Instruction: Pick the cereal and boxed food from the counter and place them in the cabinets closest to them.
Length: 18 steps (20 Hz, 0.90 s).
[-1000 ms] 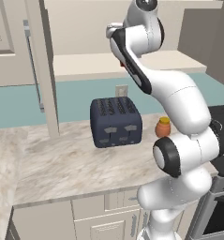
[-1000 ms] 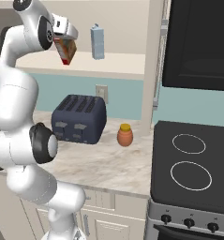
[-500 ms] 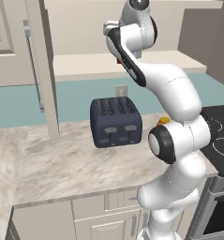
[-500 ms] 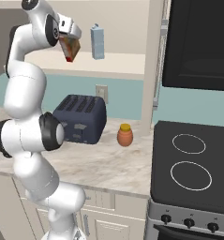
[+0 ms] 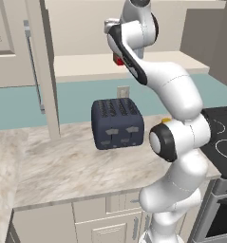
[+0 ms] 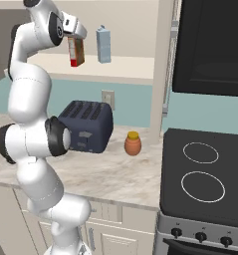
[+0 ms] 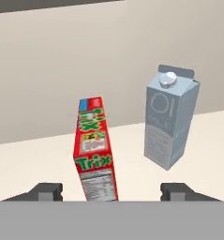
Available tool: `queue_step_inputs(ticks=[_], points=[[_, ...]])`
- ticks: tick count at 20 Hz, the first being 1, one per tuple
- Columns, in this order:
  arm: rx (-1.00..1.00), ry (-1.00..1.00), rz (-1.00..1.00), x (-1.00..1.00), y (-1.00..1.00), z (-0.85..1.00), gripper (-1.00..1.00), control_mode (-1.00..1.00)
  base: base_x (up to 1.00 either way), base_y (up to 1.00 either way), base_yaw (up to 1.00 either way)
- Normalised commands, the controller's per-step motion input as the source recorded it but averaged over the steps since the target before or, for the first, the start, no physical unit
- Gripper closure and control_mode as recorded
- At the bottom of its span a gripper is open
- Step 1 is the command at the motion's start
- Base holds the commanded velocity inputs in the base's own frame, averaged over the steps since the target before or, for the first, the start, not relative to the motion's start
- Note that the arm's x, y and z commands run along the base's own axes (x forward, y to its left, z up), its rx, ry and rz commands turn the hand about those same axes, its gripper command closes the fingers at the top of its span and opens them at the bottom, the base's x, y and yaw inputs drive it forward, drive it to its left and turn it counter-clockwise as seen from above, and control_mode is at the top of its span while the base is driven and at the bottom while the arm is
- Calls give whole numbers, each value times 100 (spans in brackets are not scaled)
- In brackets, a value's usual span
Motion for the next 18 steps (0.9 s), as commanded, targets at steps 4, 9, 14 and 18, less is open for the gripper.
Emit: queue_step_inputs(ticks=[4,9,14,18], points=[[0,0,0,-43,5,5,-100,-100,0,0,0],[0,0,0,-87,15,-2,-100,-100,0,0,0],[0,-5,1,-100,1,-31,-100,-100,0,0,0],[0,-5,1,-100,-15,-57,-100,-100,0,0,0]])
